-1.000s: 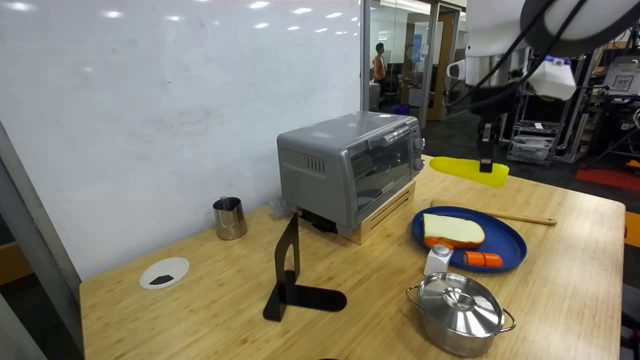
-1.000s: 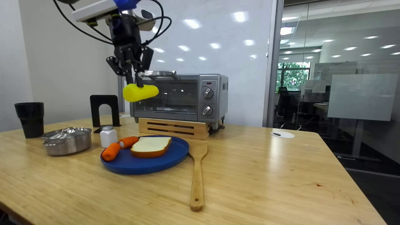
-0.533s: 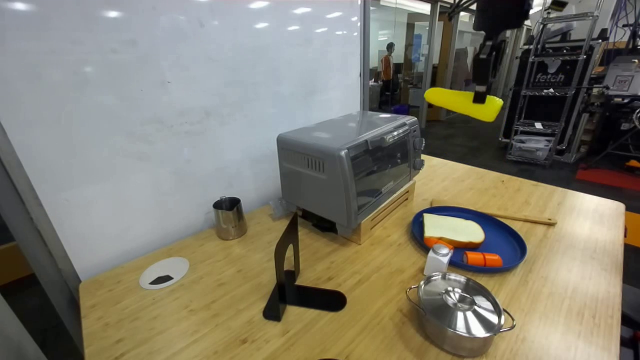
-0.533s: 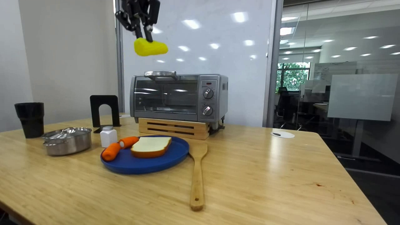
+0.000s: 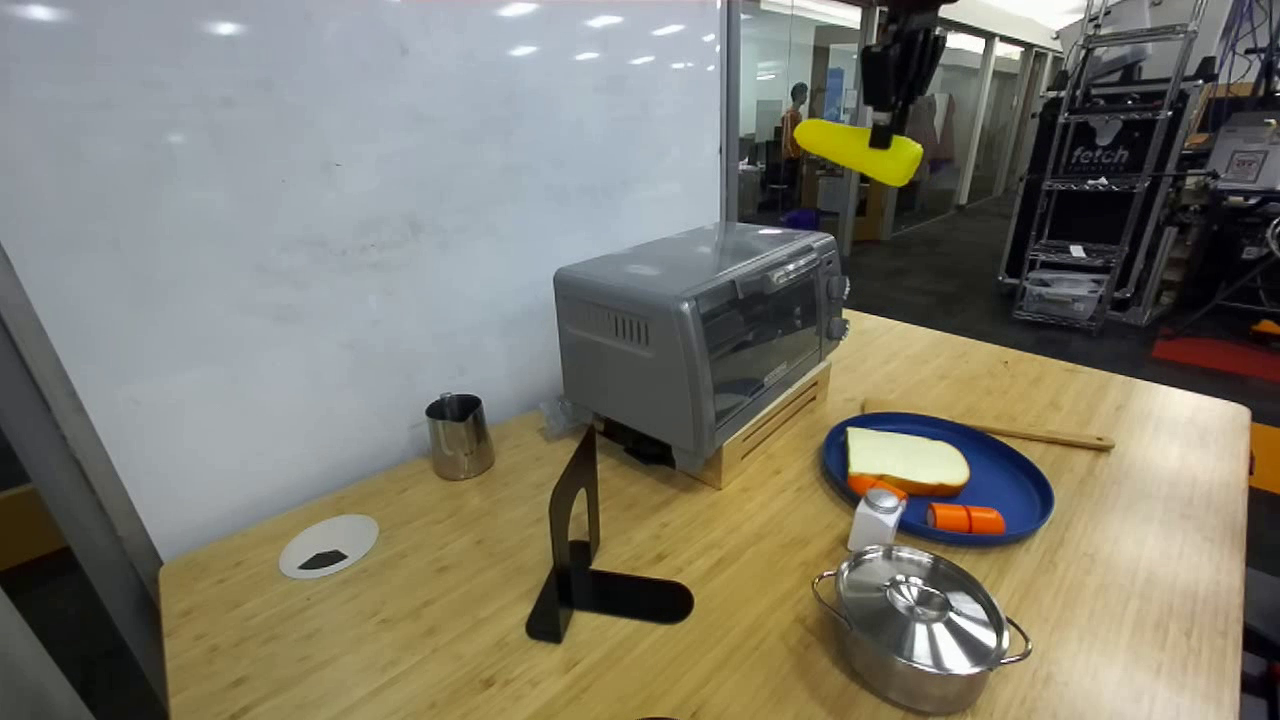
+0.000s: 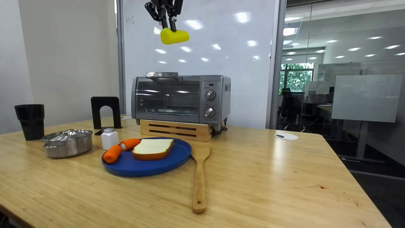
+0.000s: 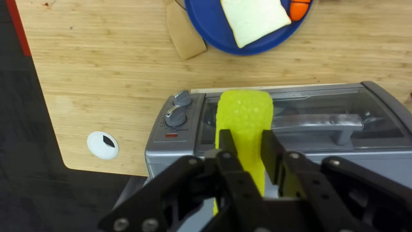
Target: Put the yellow object on top of the toaster oven
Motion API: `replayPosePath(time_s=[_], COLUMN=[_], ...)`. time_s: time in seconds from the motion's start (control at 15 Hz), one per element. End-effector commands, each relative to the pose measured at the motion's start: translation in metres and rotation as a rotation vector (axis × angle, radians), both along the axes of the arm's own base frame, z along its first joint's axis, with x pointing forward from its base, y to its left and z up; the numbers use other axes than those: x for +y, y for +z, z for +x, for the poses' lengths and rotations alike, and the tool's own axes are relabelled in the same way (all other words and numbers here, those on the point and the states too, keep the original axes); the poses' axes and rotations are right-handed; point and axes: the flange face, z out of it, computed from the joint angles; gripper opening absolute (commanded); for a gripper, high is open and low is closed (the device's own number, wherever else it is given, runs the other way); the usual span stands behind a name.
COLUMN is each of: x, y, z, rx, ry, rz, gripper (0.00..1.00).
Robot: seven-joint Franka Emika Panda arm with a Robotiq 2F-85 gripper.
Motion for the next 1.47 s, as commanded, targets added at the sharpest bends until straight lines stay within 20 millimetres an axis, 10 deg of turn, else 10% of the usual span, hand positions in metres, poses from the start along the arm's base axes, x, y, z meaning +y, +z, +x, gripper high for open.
replayPosePath(time_s=[0.0, 1.4], x=[-0.003, -0.015], y=[0.002, -0.078], z=[0.045, 0.155], rx=[0.05, 0.189], ry=[-0.026, -0.031], rz=[0.06, 0.148], gripper=[0.07, 0.07])
